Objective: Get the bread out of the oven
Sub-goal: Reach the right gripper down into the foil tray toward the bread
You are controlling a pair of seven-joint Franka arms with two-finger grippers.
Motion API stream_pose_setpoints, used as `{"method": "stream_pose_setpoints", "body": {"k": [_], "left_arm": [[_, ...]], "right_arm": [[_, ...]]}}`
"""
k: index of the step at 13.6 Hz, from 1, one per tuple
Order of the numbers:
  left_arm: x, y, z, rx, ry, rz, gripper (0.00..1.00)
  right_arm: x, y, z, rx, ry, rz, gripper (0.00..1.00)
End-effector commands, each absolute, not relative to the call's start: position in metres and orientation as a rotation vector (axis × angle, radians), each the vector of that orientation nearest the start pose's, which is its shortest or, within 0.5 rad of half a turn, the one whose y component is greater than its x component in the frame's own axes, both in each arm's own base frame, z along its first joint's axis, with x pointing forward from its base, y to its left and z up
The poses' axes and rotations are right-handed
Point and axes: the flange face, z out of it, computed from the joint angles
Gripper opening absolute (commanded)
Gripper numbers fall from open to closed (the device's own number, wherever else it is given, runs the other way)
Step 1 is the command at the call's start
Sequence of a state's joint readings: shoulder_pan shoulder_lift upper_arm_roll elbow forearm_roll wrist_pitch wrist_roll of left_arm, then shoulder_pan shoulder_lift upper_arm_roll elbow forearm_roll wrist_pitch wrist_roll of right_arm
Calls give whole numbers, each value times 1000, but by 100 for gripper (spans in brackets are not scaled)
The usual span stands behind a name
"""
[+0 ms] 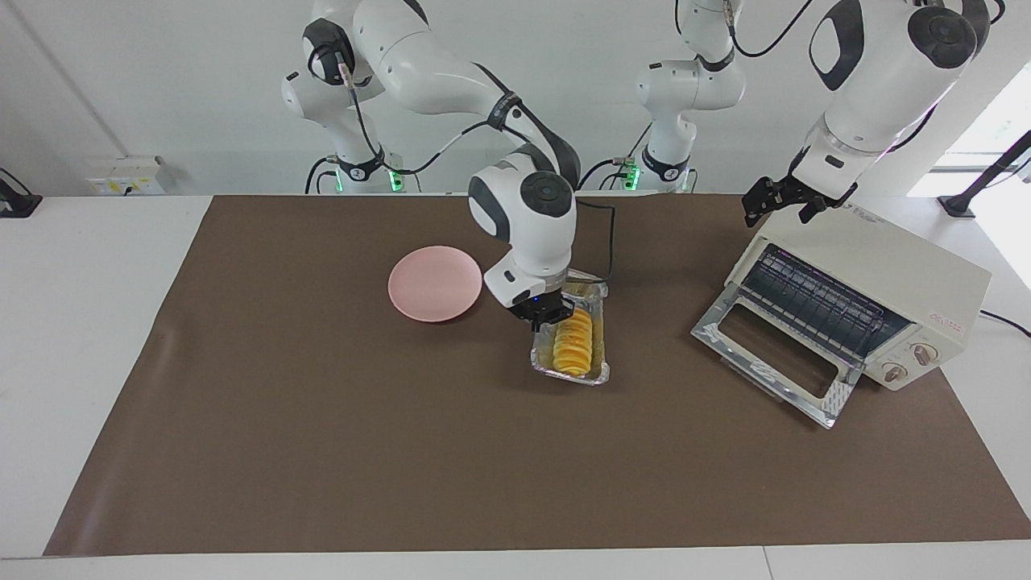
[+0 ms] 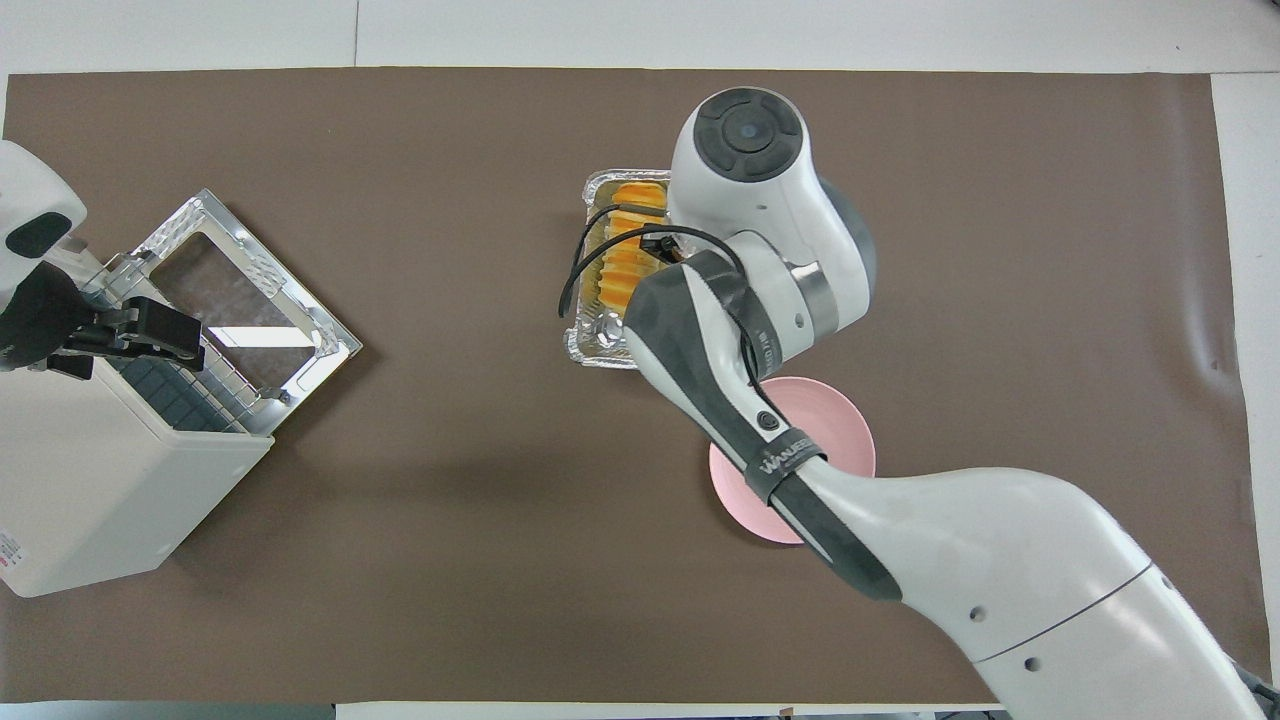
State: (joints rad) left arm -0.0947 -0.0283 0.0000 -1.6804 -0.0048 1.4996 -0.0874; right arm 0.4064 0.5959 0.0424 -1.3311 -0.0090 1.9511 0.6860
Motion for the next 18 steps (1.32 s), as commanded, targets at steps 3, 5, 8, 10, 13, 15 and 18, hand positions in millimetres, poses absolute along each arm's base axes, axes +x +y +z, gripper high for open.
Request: {"method": "stream_pose_setpoints", "body": {"k": [3,5,8,10,13,15,18], "left_arm": [[532,-51,588,-3121,24,225,100],[531,-49,588,-3120,10,229,100],[531,-41,590,-3122,-14,222,100],[531,-41,591,-3122,-14,220,100],[531,-42,591,-3122,-12,220,100],[531,-41,591,-3122,-17,220,100],[531,-42,591,-3122,-12,220,100]], "right_arm": [[701,200,385,-3058,244,-17,0],[710,169,371,-3052,240,-63,0],[720,130,344,-3049,227,-103,0],[721,99,327,-3056,190,-100,0],[717,98,310,-3053,169,-148,0],[714,99,302,-3054,142,-161,0],[714,98,303,-3054,144,-163,28]]}}
